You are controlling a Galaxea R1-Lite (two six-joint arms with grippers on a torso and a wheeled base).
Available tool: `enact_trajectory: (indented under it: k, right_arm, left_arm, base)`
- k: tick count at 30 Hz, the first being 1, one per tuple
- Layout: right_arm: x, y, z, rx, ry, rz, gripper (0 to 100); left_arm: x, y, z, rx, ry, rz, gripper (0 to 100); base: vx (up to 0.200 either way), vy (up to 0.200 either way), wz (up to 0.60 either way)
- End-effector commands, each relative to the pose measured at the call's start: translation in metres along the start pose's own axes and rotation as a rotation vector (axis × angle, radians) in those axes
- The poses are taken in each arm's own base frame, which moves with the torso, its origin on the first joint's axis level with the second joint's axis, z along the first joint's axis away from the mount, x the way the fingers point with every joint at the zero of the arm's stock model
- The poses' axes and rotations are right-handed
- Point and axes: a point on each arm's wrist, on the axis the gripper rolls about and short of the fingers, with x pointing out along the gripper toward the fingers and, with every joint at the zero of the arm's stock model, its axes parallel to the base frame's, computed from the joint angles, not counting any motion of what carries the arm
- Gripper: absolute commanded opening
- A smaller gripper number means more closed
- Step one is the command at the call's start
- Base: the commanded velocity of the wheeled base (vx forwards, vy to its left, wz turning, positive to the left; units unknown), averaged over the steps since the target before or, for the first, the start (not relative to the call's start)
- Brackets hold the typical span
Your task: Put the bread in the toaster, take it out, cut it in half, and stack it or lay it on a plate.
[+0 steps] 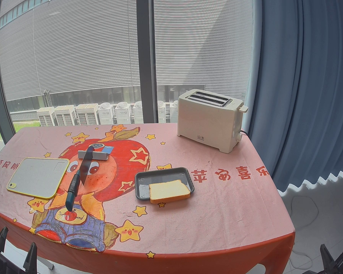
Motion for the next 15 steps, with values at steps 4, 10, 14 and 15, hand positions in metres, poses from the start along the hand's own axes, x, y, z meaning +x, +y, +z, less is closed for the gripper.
enact_trajectory:
  k: [4,10,14,15]
  right_arm:
    - [0.0001,0.0029,-0.0044,0.000,-0.006,0.064,100]
    - [-0.0001,0.0048,-0.0063,0.010,-0.001,0.116,100]
    - [-0.0002,0.0057,-0.0061,0.013,-0.013,0.156,100]
    - [-0.0002,0.0058,-0.0062,0.016,-0.013,0.160,100]
  left_arm:
    - [0.0001,0.0000,-0.0053,0.000,0.001,0.000,100]
    - [0.0001,0.0000,-0.0053,0.000,0.001,0.000,100]
    - [0.0001,0.0000,-0.0053,0.000,0.001,0.000,100]
    - [0.0001,0.0000,-0.0053,0.000,0.001,0.000,100]
  base:
    - [0.000,0.000,0.00]
    - [0.000,0.000,0.00]
    - [0.000,0.000,0.00]
    - [0.000,0.000,0.00]
